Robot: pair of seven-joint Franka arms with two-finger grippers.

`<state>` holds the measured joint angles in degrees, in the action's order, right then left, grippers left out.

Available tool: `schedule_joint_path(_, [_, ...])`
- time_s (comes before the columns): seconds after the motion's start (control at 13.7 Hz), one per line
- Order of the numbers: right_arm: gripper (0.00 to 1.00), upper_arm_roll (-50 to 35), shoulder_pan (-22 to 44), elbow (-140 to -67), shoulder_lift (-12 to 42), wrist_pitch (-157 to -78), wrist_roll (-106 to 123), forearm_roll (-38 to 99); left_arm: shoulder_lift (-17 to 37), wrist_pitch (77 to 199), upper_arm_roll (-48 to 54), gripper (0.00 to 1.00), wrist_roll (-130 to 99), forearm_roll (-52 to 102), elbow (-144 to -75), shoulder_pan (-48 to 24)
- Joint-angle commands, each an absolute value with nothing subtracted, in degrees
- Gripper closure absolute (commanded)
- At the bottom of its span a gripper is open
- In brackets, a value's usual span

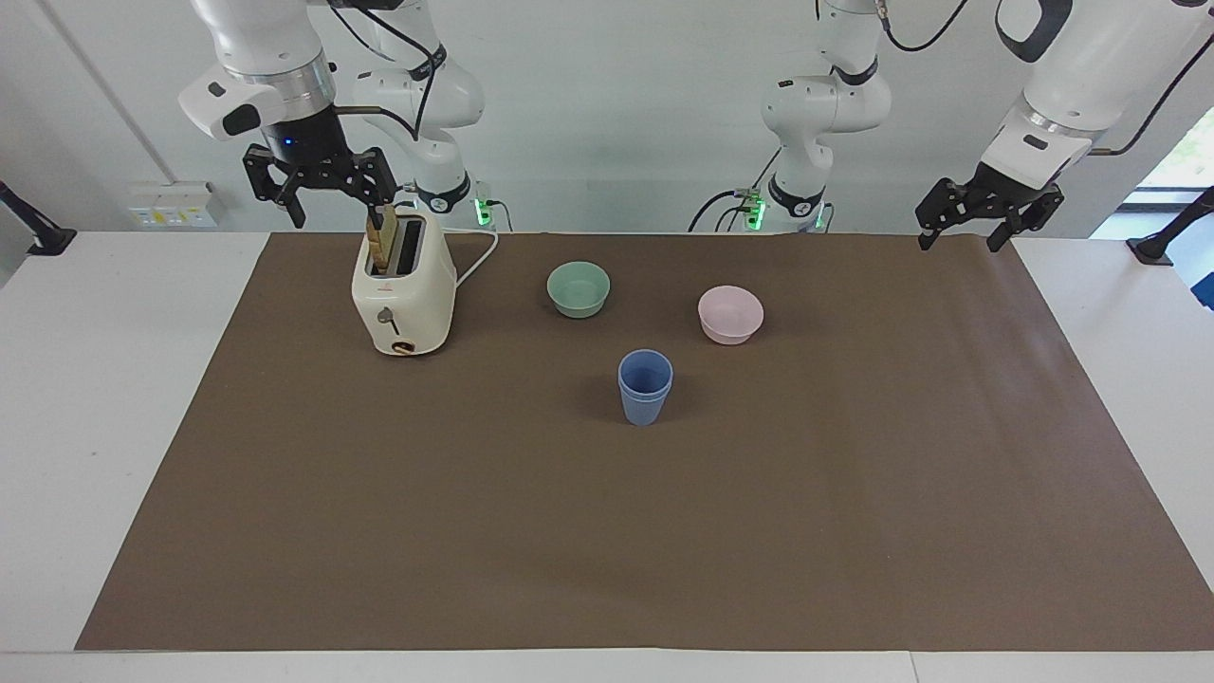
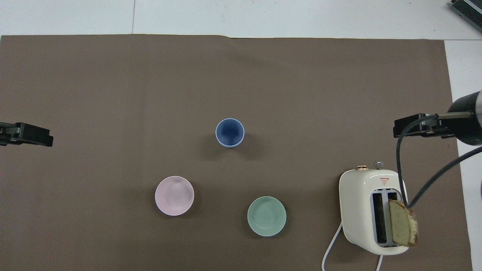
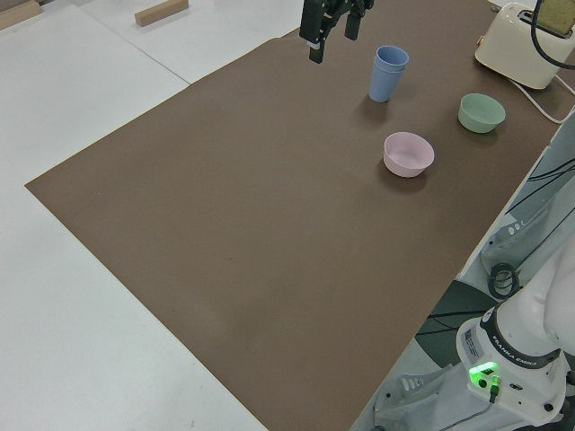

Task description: Stack blue cups with both arms

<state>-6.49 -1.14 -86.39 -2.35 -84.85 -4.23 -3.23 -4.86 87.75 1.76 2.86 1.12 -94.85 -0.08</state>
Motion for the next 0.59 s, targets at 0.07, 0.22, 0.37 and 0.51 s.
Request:
schedule_joint_path(0.07, [0.0,-6.94,-1.58,-84.02,-0.62,-84.02,-7.81,-2.03,-5.8,87.54,2.11,0.0,3.25,0.62,-95.36,0.53])
schedule_joint_path(0.22, [0.0,-6.94,-1.93,-84.11,-0.62,-83.85,-7.91,-2.02,-5.8,87.54,2.11,0.0,3.16,0.62,-95.36,0.53])
schedule_joint_path(0.37, [0.0,-6.94,-1.85,-84.29,-0.79,-83.76,-7.91,-2.02,-5.8,87.54,2.11,0.0,3.16,0.62,-95.36,0.53])
schedule_joint_path(0.51, [0.0,-6.94,-1.93,-84.46,-0.79,-83.76,-7.91,-2.02,-5.8,87.54,2.11,0.0,3.25,0.62,-95.36,0.53])
